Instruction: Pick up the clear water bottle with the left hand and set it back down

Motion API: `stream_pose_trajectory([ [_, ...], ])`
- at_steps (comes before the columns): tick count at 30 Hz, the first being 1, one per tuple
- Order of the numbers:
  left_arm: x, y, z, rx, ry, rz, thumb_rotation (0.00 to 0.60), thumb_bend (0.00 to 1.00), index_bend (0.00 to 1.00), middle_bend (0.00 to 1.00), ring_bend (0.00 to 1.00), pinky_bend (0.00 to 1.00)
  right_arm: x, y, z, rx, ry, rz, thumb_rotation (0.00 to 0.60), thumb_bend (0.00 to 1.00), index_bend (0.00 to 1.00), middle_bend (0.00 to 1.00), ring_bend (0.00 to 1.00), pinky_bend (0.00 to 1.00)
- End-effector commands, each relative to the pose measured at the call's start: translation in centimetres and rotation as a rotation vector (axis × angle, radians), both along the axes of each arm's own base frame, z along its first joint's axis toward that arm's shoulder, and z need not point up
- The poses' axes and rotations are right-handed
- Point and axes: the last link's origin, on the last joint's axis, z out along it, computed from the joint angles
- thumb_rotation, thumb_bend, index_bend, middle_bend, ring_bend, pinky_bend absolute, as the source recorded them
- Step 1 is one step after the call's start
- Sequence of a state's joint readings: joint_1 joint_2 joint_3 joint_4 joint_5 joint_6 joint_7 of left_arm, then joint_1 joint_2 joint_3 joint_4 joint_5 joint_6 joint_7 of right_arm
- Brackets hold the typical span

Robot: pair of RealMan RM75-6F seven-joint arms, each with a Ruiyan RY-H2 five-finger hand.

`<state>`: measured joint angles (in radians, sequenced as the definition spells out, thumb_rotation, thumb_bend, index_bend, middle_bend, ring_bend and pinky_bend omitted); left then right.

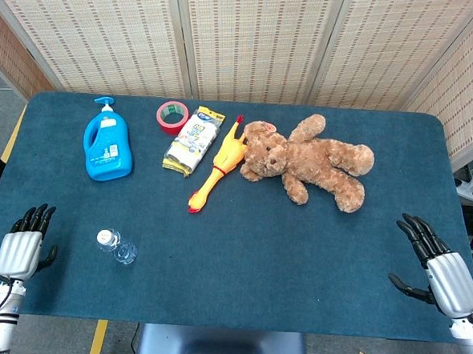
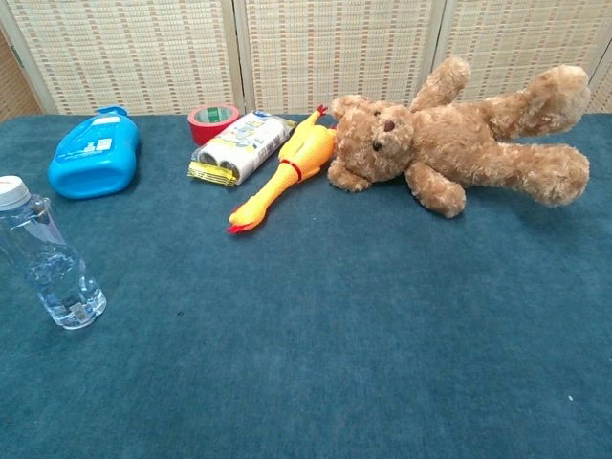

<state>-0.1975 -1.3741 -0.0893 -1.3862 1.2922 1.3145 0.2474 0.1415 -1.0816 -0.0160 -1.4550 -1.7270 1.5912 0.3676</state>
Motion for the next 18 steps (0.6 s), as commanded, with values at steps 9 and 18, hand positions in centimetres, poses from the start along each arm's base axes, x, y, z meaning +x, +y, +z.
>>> stream_pose_trajectory([
  [9,0.1,-0.2,0.0,-0.022,-0.018,0.018,0.6,0.4,0.0,0.0,0.0,0.19,0.0,0.1,0.1,0.004,-0.002,0.005,0.6,0.14,0.0,0.0,0.0,0.26],
  [18,1.5,-0.5,-0.8,-0.163,-0.293,0.06,0.6,0.4,0.0,0.0,0.0,0.19,0.2,-0.1,0.0,-0.01,-0.007,0.006,0.6,0.14,0.0,0.0,0.0,0.26],
])
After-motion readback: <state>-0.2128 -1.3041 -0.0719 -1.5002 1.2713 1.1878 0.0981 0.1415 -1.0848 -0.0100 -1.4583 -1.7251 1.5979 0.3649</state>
